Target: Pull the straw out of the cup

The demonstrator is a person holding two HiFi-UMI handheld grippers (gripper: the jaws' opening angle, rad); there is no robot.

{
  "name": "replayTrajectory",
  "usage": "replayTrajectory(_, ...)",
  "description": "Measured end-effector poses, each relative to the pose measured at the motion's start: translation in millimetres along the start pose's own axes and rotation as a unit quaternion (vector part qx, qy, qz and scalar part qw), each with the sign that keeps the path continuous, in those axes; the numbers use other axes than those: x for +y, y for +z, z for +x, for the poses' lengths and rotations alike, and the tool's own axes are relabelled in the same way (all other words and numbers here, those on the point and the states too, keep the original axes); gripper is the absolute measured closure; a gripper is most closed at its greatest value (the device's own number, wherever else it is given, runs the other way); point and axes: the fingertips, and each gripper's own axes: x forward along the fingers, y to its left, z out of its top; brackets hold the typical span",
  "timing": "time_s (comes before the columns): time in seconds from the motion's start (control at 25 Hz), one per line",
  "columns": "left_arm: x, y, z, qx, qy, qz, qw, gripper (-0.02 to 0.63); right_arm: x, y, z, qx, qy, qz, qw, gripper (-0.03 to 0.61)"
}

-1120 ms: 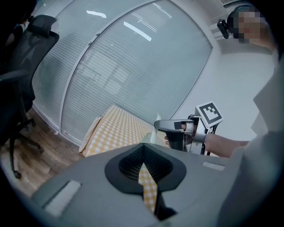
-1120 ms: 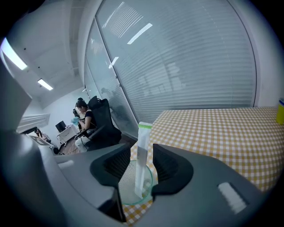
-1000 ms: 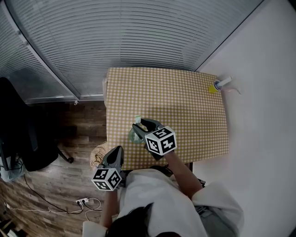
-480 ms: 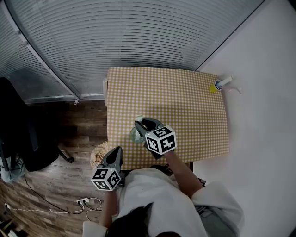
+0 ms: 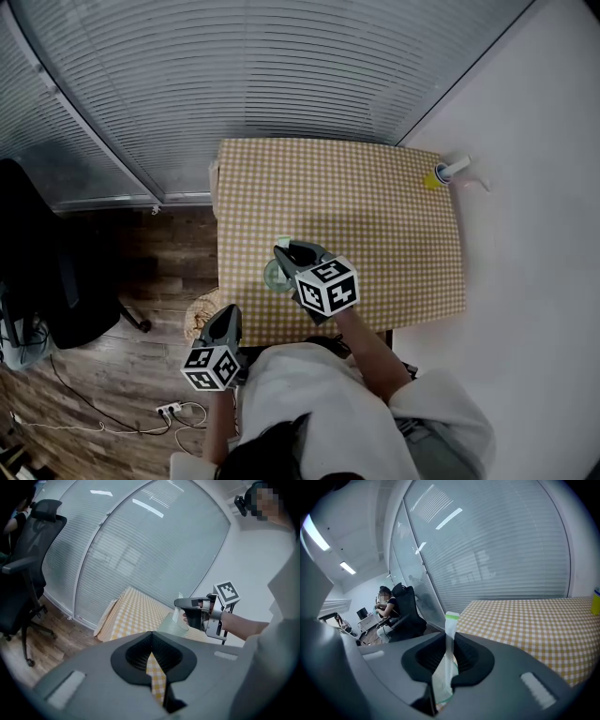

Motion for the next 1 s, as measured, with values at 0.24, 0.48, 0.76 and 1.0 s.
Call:
replayTrajectory(0.24,-1,-2,-3,0.0,0.005,-0.001,1.0,0.6,5,6,-5,-0.016,0.01,0.0,1.0,0.531)
replayTrajectory(0.48,2,0,-4,-0.01,0.012,-0.009,0.9998,0.6,6,24,-19,-0.057,0.032,0.026,0.997,0.532)
replayTrajectory(0.76,-5,6,1,-0.017,0.008,-0.004,0.9998,0.6,12,42,-40,-0.092,0.061,0.047,0.993,0.532)
replayTrajectory(1.0,-17,16,2,-0.035,0.0,0.012,0.9993,0.6,15,47,-66,-0.113,0.071,0.047,0.99,0.532)
